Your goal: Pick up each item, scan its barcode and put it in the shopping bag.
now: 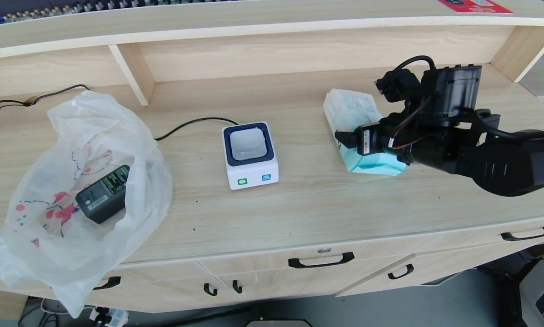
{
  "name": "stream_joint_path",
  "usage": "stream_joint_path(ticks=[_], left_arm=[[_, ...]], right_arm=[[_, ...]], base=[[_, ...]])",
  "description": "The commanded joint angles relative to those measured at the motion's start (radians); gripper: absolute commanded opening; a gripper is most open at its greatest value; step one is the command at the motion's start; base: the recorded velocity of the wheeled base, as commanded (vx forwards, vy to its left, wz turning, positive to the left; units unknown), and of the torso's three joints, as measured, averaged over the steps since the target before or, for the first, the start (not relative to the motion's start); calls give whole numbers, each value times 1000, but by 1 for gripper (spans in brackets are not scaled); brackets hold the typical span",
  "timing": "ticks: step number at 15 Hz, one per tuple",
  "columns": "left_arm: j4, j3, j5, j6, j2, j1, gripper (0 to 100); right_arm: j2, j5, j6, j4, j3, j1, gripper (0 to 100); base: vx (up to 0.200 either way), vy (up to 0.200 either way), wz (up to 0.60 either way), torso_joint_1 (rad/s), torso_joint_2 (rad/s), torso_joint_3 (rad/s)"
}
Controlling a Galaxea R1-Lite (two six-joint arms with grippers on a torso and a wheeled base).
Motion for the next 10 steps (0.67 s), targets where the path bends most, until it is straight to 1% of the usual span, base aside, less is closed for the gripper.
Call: stream_joint_path(ticks=[1, 3, 6, 10], left_arm=[[-1, 0, 0, 0, 0, 0, 100], [-1, 0, 0, -1, 0, 0, 100], [-1, 0, 0, 0, 0, 0, 100], [-1, 0, 0, 0, 0, 0, 100]], right_arm=[[-25, -8, -2, 28, -21, 2, 100], [-36, -39, -8, 37, -39, 6, 100], [-39, -38, -7, 42, -71, 19, 100], [-25, -39, -2, 51, -28, 19, 100]], base=[[0, 0, 0, 0, 0, 0], [0, 0, 0, 0, 0, 0], [0, 0, 0, 0, 0, 0], [0, 0, 0, 0, 0, 0]])
